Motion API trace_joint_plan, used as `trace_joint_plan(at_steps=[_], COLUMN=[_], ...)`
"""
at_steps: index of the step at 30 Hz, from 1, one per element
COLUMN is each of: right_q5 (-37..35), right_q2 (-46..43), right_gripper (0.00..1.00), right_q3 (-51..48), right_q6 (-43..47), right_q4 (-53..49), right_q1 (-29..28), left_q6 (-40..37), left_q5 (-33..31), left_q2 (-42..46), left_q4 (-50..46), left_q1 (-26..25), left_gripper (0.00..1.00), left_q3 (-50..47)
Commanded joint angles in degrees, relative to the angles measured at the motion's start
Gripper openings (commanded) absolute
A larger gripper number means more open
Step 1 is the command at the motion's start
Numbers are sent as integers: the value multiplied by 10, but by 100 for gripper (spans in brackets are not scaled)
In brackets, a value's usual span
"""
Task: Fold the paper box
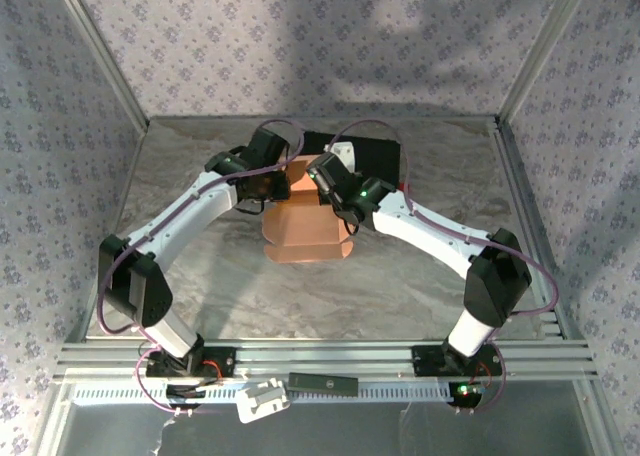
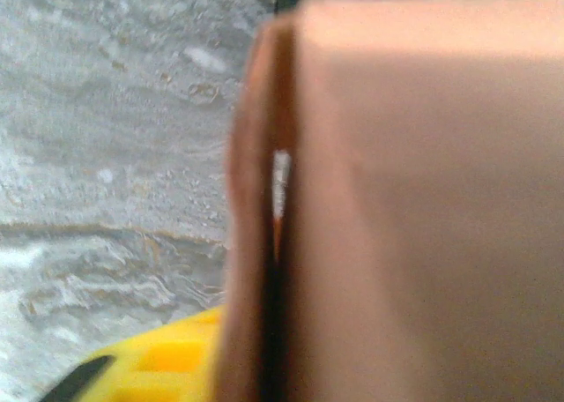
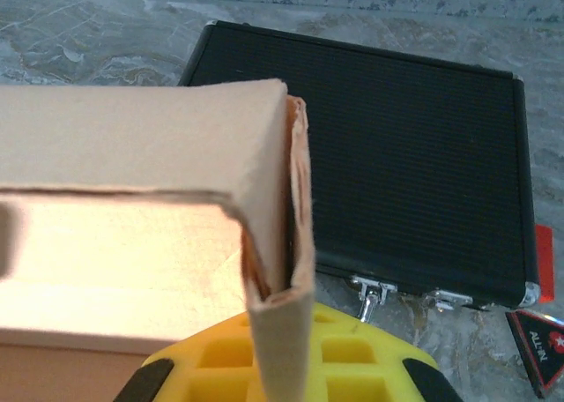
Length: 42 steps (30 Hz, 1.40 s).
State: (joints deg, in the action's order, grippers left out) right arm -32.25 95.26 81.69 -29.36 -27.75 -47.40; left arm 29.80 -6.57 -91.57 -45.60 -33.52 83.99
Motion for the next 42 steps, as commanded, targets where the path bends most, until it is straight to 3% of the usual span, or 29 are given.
trace_joint_plan(at_steps=[1,3,9,17,21,28,34,36,39,42], right_q5=[-15,-7,20,41,54,69,73,75,82,93], right_q2=[4,5,8,21,22,21,22,20,16,13], right_gripper=[0,0,0,0,0,0,0,0,0,0], right_q3=[28,34,55,81,82,79,72,69,66,66], right_q6=[-38,-49,-77,-94,-100,-117,-146,-152,-157,-161], right_q4=[-50,-64,-104,-134,-137,-139,-150,-152,-153,-155], right_q1=[1,5,17,18,18,17,16,18,22,31], left_q6=[-14,-22,-49,-75,-82,-92,-92,-91,-96,-100], left_q5=[9,4,-16,-33,-57,-131,-220,-221,-198,-174], left_q2=[52,72,117,99,83,52,42,43,54,64], left_q4=[37,55,105,127,134,137,127,125,135,145], left_q1=[-3,-3,-4,-5,-6,-27,-67,-69,-68,-66], left_gripper=[49,55,61,56,46,0,0,0,27,37], left_q3=[-23,-37,-72,-71,-63,-59,-62,-66,-80,-97])
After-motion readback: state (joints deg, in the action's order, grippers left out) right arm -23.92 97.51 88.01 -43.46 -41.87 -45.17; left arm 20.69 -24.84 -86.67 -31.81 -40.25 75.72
